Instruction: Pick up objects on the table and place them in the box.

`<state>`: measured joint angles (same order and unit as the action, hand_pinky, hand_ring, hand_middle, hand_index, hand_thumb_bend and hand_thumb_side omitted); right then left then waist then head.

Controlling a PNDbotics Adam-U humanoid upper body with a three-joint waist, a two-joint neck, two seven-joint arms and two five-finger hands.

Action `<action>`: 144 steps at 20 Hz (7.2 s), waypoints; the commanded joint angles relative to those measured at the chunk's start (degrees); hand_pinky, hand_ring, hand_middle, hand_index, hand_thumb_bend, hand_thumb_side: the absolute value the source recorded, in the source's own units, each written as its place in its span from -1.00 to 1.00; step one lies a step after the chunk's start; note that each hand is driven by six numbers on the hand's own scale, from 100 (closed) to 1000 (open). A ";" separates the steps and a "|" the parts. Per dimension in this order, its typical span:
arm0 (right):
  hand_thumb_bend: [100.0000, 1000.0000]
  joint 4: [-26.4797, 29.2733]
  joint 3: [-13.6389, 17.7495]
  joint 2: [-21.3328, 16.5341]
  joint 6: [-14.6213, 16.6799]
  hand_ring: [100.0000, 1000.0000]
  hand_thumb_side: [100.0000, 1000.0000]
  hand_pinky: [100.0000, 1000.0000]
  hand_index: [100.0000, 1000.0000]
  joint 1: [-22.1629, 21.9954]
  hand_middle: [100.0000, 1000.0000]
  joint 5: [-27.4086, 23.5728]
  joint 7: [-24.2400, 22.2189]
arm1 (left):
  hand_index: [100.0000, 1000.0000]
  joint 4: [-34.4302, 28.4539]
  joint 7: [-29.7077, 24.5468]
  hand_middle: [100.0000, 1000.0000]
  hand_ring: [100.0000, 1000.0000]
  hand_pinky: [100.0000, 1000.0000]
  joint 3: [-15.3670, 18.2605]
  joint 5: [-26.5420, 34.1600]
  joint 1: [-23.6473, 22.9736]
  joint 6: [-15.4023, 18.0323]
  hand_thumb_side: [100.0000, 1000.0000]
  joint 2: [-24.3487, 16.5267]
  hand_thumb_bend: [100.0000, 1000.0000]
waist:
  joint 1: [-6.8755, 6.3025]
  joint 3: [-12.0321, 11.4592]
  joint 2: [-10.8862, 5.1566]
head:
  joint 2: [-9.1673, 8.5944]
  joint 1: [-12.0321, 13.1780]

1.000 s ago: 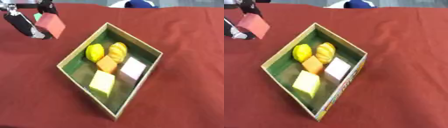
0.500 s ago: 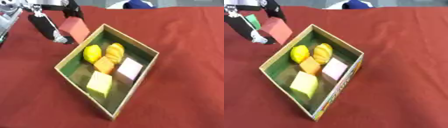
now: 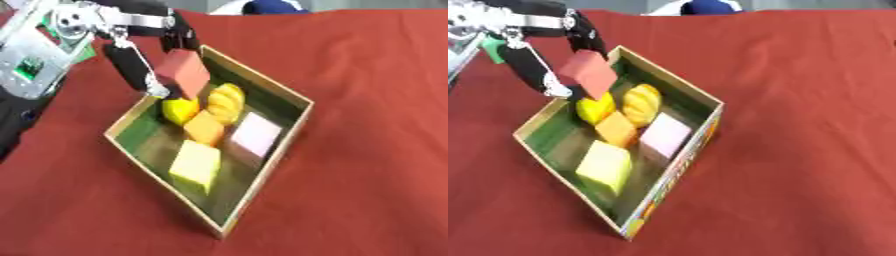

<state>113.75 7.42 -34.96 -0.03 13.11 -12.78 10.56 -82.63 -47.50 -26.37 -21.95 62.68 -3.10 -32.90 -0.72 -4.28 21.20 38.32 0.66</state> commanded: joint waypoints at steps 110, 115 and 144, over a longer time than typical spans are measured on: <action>-1.00 0.84 0.03 0.22 1.17 0.62 0.32 0.57 0.53 1.79 0.28 2.45 1.45 | 0.57 33.51 18.97 0.24 0.29 0.50 26.45 -21.68 9.05 -8.89 -1.00 -9.79 -0.61 | 3.00 2.54 9.85 | -8.43 6.89; -1.00 0.84 0.08 0.33 1.00 0.62 0.32 0.57 0.53 1.49 0.28 2.40 1.51 | 0.51 32.16 20.68 0.16 0.22 0.46 26.39 -20.82 9.34 -8.27 -1.00 -9.77 -0.82 | 2.92 2.36 9.24 | -7.92 6.54; -1.00 0.84 -1.62 -2.35 0.79 0.63 0.19 0.58 0.54 3.49 0.32 0.31 -1.47 | 0.49 -26.96 7.96 0.14 0.21 0.42 -3.95 1.28 -0.73 -12.57 -1.00 -8.20 -0.57 | 0.61 0.18 -0.58 | 1.26 0.45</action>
<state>113.74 5.60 -35.56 0.64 16.10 -11.88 9.34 -107.45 -38.70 -30.24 -20.68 61.34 -14.87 -40.33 -0.17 -4.05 21.99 39.29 1.31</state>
